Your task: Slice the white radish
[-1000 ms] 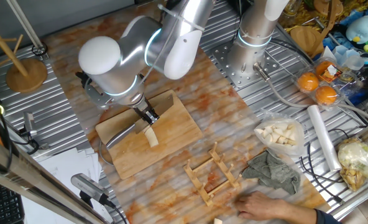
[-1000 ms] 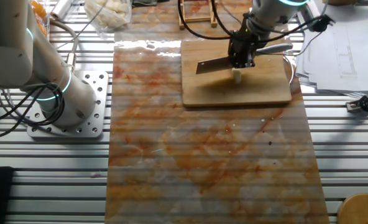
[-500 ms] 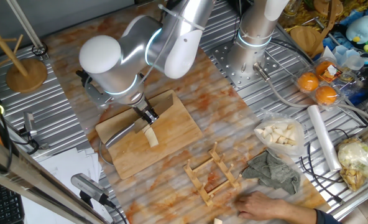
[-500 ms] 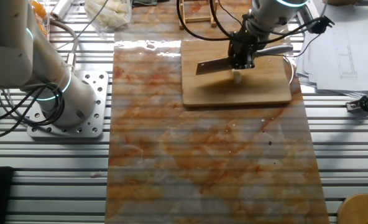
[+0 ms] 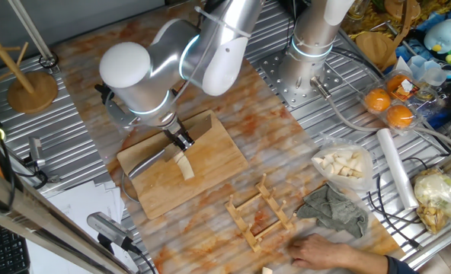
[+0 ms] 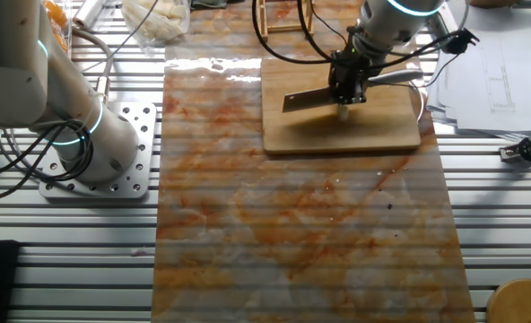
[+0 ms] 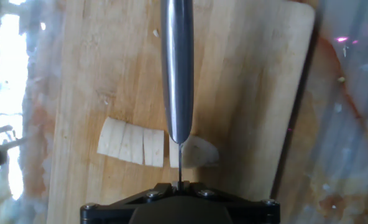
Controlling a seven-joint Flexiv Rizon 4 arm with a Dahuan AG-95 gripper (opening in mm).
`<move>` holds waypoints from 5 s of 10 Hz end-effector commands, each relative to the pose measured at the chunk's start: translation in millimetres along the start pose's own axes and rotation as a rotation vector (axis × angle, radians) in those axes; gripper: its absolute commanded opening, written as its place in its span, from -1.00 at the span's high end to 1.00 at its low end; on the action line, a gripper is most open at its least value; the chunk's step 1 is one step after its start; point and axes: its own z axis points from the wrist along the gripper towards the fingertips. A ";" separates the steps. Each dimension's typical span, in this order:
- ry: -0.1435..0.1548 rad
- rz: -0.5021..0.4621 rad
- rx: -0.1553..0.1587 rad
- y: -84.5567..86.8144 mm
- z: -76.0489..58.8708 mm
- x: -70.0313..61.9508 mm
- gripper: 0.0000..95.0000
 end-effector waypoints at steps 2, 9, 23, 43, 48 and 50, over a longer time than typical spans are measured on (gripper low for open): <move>-0.015 0.000 0.009 5.6 25.7 -6.6 1.00; 0.001 -0.040 0.002 -11.2 -31.2 11.0 1.00; -0.049 -0.031 0.014 -20.1 12.2 -1.1 1.00; -0.046 0.049 -0.197 -8.9 -19.4 0.2 1.00; -0.056 0.068 -0.210 18.2 -9.8 -9.3 1.00; -0.054 0.068 -0.211 20.3 -8.8 -9.7 1.00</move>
